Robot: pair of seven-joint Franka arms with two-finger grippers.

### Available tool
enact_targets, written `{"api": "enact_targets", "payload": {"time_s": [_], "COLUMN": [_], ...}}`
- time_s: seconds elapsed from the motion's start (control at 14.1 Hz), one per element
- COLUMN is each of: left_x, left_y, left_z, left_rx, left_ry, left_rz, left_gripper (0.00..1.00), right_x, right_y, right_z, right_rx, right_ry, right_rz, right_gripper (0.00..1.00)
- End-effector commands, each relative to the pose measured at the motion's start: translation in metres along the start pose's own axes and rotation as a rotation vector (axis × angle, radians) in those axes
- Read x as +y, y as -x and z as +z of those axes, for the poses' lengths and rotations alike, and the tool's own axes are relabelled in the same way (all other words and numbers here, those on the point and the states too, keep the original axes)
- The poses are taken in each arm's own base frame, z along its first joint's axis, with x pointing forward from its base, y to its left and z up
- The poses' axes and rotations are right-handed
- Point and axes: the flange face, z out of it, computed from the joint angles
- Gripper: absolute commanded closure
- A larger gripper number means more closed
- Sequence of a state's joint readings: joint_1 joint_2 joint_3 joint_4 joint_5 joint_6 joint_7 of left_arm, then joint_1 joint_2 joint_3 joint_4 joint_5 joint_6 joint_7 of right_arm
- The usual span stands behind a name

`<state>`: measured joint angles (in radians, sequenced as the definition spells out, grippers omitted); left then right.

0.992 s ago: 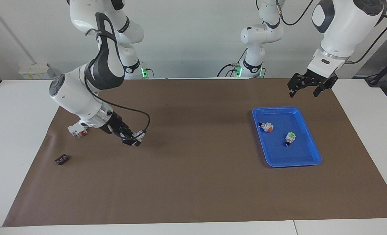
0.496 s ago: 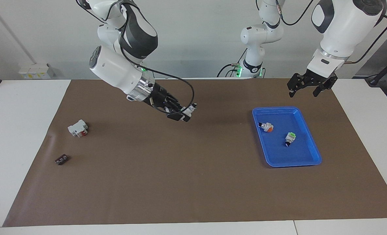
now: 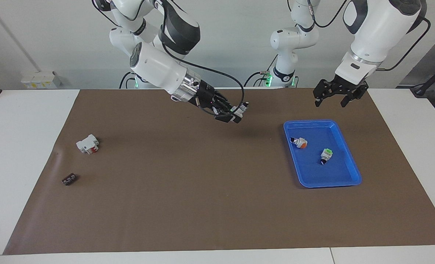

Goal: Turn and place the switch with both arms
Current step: 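Lift the switch with the right gripper while the left gripper rises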

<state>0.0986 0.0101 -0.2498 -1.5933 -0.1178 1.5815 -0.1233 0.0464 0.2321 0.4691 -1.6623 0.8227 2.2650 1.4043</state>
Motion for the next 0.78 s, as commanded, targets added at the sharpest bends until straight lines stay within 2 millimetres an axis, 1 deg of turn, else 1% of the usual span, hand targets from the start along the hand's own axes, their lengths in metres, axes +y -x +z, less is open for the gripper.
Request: {"api": "enact_targets", "payload": {"time_s": [0.0,0.14,0.21,0.43,0.5,0.57,0.71], "left_x": [0.016,0.027,0.036,0.065,0.069,0.080,0.100], "left_y": [0.013,0.015,0.017,0.024,0.024,0.028,0.030], "left_z": [0.001,0.000,0.000,0.001,0.004,0.007,0.011], "left_rx": [-0.022,-0.044,-0.060,-0.095,-0.097,-0.098,-0.084], "left_ry": [0.113,0.218,0.256,0.370,0.420,0.459,0.499], "left_rz": [-0.096,-0.113,-0.142,-0.237,-0.280,-0.300,-0.354], "left_gripper": [0.09,0.11,0.13,0.26,0.30,0.35,0.40], "right_x": [-0.003,-0.003,-0.002,-0.003,-0.003,-0.003,-0.002], "right_y": [0.000,0.001,0.002,0.002,0.002,0.002,0.003], "right_z": [-0.003,-0.004,-0.004,-0.005,-0.005,-0.006,-0.007], "right_rx": [-0.018,-0.018,-0.019,-0.018,-0.018,-0.018,-0.017], "right_ry": [-0.019,-0.020,-0.020,-0.022,-0.023,-0.022,-0.025], "right_rz": [0.020,0.019,0.017,0.017,0.018,0.016,0.015], "right_gripper": [1.00,1.00,1.00,1.00,1.00,1.00,1.00]}}
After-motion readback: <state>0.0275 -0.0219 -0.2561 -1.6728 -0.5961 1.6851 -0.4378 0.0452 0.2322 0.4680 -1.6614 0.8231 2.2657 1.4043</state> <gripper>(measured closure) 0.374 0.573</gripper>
